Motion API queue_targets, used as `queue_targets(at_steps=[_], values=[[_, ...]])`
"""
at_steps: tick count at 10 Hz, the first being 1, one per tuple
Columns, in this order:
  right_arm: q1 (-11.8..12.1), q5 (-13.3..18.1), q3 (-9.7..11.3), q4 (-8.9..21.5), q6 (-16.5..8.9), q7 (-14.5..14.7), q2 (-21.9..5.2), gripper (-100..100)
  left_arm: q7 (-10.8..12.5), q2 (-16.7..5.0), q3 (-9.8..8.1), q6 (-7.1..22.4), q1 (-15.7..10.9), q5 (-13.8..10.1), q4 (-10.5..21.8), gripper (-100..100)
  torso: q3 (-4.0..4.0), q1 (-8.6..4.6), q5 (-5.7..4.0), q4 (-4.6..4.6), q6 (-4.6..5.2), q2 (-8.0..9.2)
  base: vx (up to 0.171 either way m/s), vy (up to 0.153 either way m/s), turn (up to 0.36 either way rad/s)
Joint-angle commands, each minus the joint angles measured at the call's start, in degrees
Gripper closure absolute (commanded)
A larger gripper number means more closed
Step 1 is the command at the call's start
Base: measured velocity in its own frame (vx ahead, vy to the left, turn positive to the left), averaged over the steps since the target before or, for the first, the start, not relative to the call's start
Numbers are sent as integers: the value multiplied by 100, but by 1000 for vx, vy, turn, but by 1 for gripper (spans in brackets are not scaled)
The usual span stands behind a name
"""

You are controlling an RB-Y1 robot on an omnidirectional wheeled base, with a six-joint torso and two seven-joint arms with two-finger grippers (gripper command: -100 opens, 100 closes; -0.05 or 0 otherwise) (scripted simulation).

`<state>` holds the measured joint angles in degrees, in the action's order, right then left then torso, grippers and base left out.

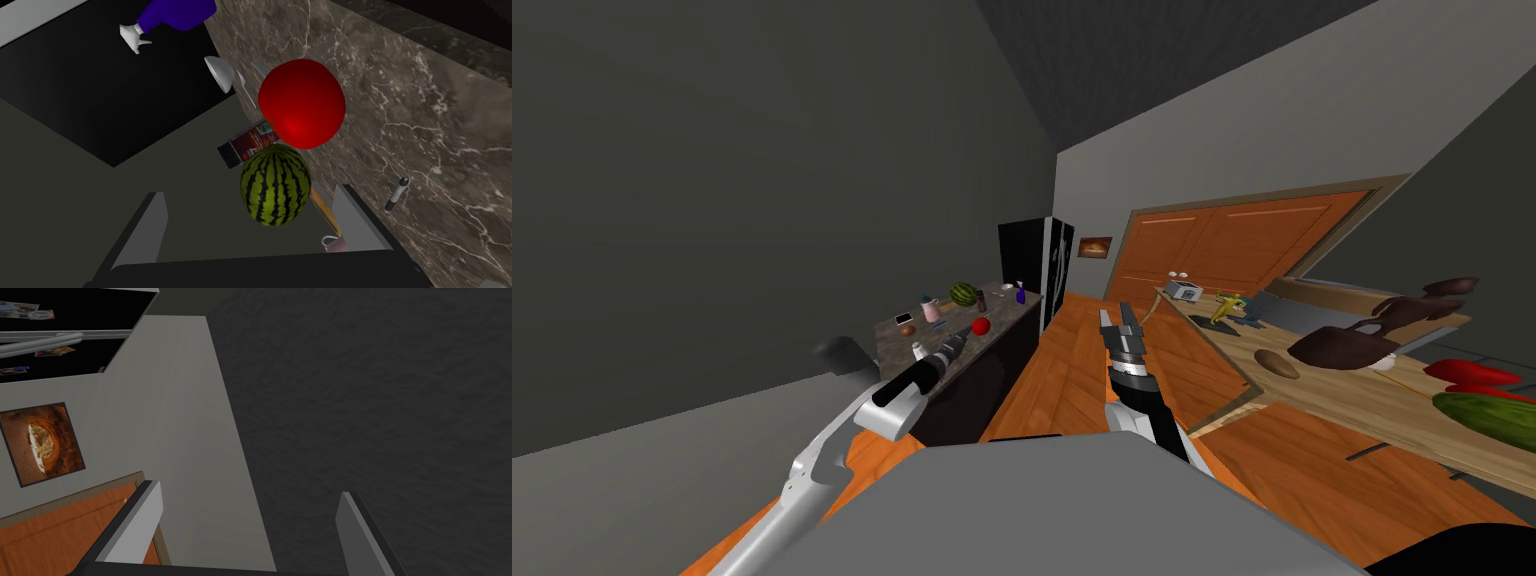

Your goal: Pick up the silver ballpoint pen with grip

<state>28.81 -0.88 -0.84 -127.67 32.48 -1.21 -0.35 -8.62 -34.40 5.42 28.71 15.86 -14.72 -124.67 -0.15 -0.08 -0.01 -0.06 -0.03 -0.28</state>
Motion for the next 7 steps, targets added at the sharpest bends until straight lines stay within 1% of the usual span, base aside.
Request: queue_targets(at_steps=[1,2,3,4,5,6,7], values=[[0,0,0,0,0,0,0,0,-69,-78,2,241,-31,-58,67,-100,0,0,0,0,0,0,58,-30,-14],[0,0,0,0,0,0,0,0,-180,-287,-19,433,-80,-223,233,-100,1,1,0,0,0,3,62,-22,-25],[0,0,0,0,0,0,0,0,-180,-287,-19,532,-80,-223,233,-100,0,3,0,0,0,1,54,-19,-11],[0,0,0,0,0,0,0,0,-291,-499,-45,700,-126,-392,407,-100,2,4,1,0,-1,4,77,-23,-19],[0,0,0,0,0,0,0,0,-291,-499,-45,815,-126,-392,407,-100,-2,4,0,0,0,-3,74,-29,-10],[0,0,0,0,0,0,0,0,-400,-712,-75,999,-171,-565,586,-100,-2,1,0,-1,0,-3,94,-57,-15],[0,0,0,0,0,0,0,0,-400,-712,-75,1087,-171,-565,586,-100,-5,-7,-2,-2,0,-9,84,-35,1]])
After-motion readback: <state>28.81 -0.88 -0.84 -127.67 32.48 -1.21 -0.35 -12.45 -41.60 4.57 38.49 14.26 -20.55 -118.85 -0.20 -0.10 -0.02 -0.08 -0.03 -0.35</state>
